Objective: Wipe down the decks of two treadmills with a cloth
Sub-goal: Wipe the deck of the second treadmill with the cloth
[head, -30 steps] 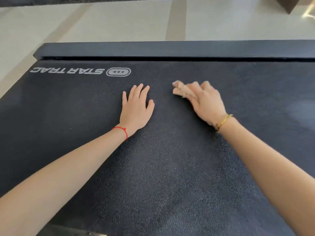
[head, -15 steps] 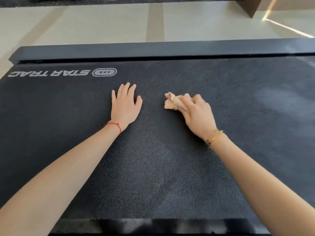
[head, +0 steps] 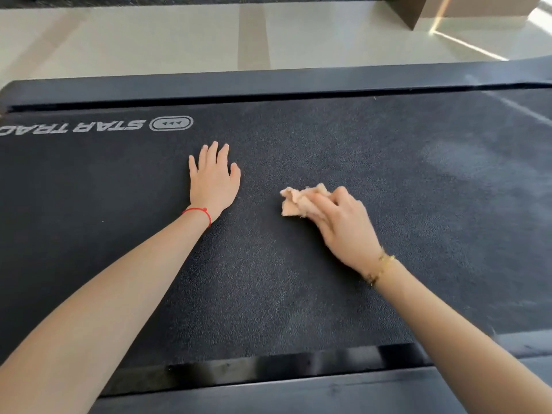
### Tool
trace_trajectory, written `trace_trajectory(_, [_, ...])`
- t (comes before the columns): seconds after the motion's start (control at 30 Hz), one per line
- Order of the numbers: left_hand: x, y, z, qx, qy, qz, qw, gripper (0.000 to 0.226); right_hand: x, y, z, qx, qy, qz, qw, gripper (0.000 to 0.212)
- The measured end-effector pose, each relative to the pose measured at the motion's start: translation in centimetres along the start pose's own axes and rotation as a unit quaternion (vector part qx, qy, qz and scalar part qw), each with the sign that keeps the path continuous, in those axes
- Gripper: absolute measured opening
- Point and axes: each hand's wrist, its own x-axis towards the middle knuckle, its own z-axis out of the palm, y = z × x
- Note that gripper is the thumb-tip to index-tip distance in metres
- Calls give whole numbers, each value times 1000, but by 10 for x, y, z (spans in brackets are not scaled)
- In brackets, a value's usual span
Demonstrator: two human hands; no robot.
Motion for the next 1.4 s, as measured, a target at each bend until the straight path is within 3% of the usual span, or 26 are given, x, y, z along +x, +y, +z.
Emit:
trace_trajectory(0.13, [-2,0,0,7,-3,2,1000,53,-62,-61,6,43,-38,-136,989,39])
trace_trajectory(0.23, [-4,1,-1,10,-6,2,1000,53,-88,-80,8,85,-108,-172,976,38])
trace_trajectory(0.3, [-5,1,-2,11,-9,4,1000,53,-82,-73,5,81,-115,-181,973,37])
trace_trajectory(0.5, [-14,0,-4,15,-9,13,1000,53,-24,-12,-8,2,-34,4,999,38])
trace_trajectory(0.6, [-18,1,-4,14,-12,13,1000,53,-46,-36,-3,35,-21,-57,998,35])
trace_trajectory(0.7, [-21,6,-4,3,-20,2,1000,53,-84,-72,3,61,-91,-136,985,37])
trace_trajectory(0.8, [-24,17,-5,-7,-33,1,999,52,-89,-72,4,73,-124,-159,977,39])
trace_trajectory(0.93, [-22,41,-2,-10,-35,34,999,54,-56,-33,-2,29,-79,-120,989,40])
trace_trajectory(1.13, [-12,92,19,-19,-29,73,997,56,12,60,-15,-93,-4,64,994,40])
trace_trajectory(1.33, [3,128,33,-11,-29,59,998,56,-5,59,-11,-6,-20,-52,998,39])
trace_trajectory(1.4, [8,137,36,0,-34,59,998,56,12,83,-15,-17,-15,-50,998,40])
